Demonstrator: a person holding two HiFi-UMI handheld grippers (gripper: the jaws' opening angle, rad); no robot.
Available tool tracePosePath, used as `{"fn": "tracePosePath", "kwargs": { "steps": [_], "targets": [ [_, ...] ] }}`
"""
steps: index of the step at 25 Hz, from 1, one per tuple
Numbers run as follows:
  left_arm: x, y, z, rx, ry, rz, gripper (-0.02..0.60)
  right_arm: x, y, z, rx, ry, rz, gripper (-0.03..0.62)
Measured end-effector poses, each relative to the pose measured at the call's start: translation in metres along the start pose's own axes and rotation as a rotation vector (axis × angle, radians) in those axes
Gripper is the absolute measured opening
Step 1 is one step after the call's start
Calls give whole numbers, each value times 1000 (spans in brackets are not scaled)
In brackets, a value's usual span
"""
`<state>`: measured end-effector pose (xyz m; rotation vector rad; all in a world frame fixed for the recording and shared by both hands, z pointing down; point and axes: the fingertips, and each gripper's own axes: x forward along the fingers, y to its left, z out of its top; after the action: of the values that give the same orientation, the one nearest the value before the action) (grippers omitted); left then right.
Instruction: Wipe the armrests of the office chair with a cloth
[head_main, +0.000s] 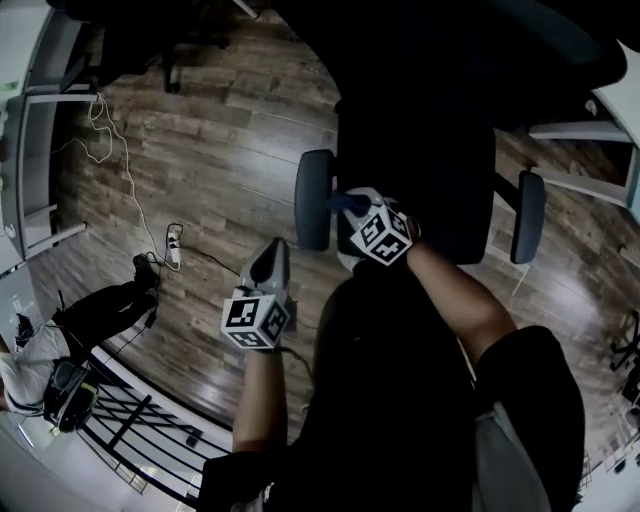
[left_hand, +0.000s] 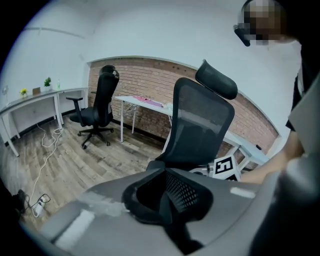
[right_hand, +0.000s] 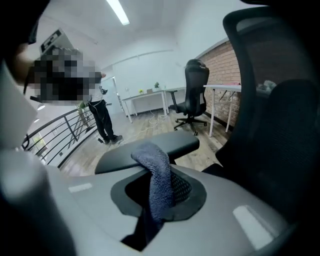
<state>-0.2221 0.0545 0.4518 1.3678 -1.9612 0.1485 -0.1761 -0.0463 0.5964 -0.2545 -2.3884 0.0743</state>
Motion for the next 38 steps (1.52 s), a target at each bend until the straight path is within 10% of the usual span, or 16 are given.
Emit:
{"fn": "tracePosePath", "kwargs": {
  "steps": [8,20,24,31,38],
  "targets": [
    [-23,35,20,12,-64,18,6,-30,28,66,-16,-75,-37,35],
    [-52,183,-22,20,-46,-116,6,35,68,98,228,1,-382,35],
    [-62,222,-21,90,-47,-175,6,68,72,101,141,127,-219,35],
    [-67,249,-64,-19,-34,-249,6,84,56,94,-140,511,86,35],
    [-56,253,-83,-15,-21,-275,6,108,43,78,-185,892,427,35]
  ]
}}
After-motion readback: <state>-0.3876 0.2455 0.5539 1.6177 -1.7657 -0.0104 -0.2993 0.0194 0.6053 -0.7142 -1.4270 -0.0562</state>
